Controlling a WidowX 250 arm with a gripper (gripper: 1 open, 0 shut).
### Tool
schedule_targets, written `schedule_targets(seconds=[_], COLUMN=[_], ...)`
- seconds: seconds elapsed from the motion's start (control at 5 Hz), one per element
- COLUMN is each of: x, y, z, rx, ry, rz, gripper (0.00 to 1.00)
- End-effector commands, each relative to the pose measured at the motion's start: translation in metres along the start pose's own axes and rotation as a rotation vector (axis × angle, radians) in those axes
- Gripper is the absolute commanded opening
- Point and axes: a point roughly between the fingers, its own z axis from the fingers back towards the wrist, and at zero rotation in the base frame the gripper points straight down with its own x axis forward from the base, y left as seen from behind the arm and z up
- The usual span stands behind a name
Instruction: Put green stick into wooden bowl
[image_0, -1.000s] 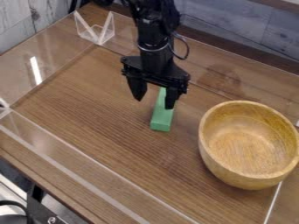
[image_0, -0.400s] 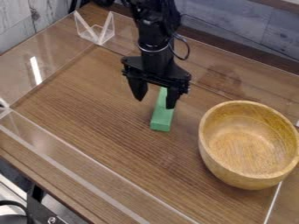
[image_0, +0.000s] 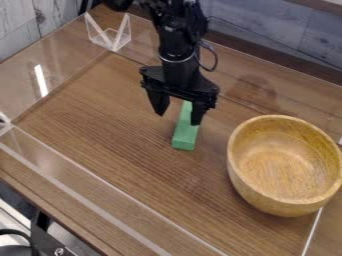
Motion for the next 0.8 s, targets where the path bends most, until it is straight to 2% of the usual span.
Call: schedule_targets(seconds=[0.0,0.2,0.4,0.6], x=[0.005,0.005,0.005,0.004], y=[-0.001,-0.004,-0.004,-0.003], z=[-0.003,-0.015,-0.018,-0.017], rx=[0.013,0.023,0.027,0.027], ry=[-0.028,-0.021,-0.020,-0.007], rz=[0.007,0.009,0.014,0.020], gripper=[1.00,1.00,0.00,0.00])
